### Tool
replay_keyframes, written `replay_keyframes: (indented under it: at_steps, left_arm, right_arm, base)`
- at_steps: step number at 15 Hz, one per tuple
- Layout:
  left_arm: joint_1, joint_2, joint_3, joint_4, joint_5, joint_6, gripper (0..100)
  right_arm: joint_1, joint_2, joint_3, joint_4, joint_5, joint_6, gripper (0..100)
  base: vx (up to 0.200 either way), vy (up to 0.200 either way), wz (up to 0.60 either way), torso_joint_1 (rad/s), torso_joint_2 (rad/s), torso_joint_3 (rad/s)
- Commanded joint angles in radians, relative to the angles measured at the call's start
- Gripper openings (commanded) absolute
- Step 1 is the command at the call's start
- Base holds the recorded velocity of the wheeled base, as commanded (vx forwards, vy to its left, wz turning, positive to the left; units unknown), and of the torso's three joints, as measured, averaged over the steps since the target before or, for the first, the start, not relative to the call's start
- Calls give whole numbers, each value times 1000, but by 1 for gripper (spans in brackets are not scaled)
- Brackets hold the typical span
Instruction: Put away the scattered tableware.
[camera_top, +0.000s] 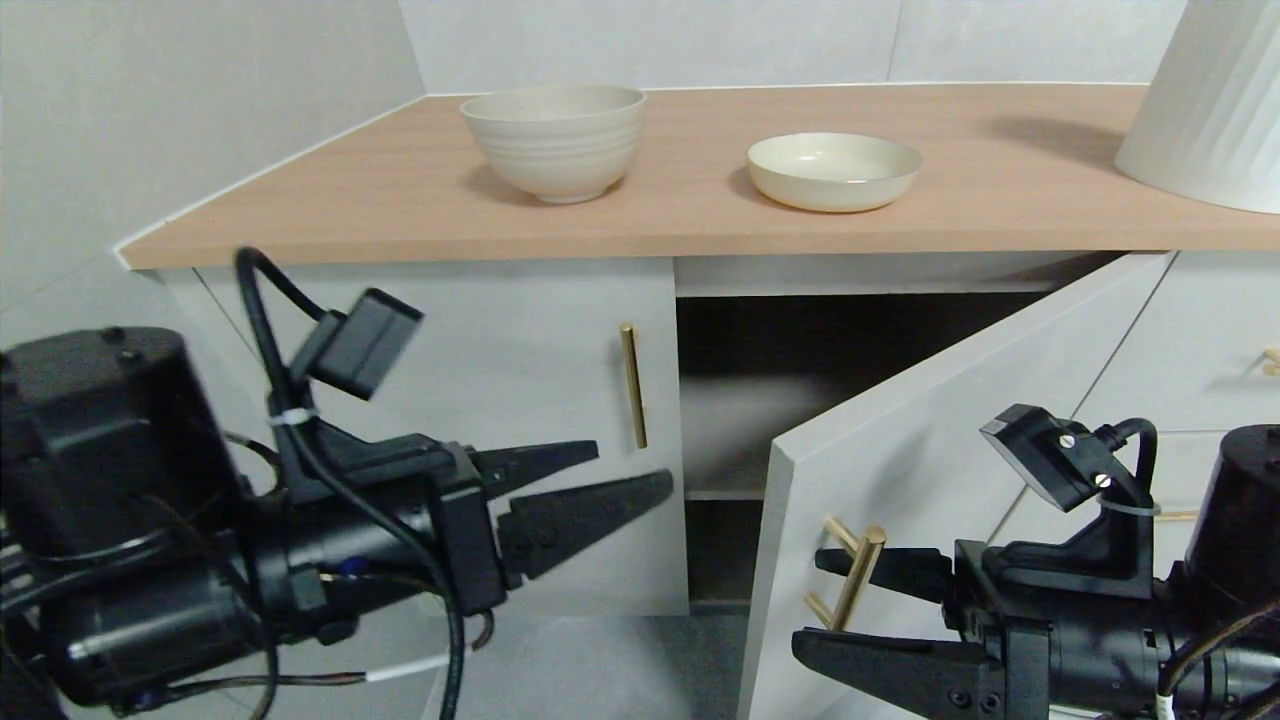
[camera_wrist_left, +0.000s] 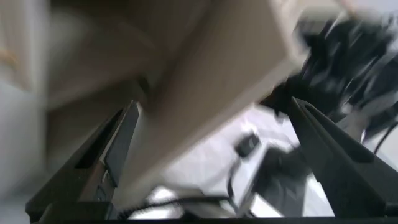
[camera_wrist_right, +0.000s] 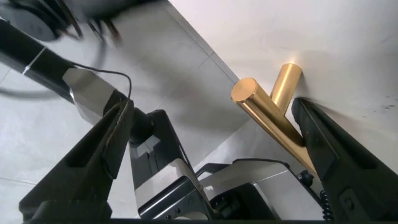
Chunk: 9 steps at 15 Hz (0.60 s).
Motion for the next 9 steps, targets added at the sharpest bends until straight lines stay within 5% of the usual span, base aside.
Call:
replay_keyframes:
  at_steps: [1,4,5,9]
  left_arm:
    - [-80,116,14,-14,35,-1,100]
    - [-104,182,17,-91,92,-1,100]
    - [-107,200,20,-119,110,2,0]
    - [-110,237,17,-203,147,31,0]
  right_arm:
    - [0,17,2,8,-5,1,100]
    - [0,15,2,8,-5,1,100]
    - [0,14,2,8,-5,1,100]
    - [0,12,3,8,-5,-1,100]
  base:
    - [0,0,0,0,0,0]
    - [0,0,0,0,0,0]
    - [0,0,0,0,0,0]
    - [0,0,0,0,0,0]
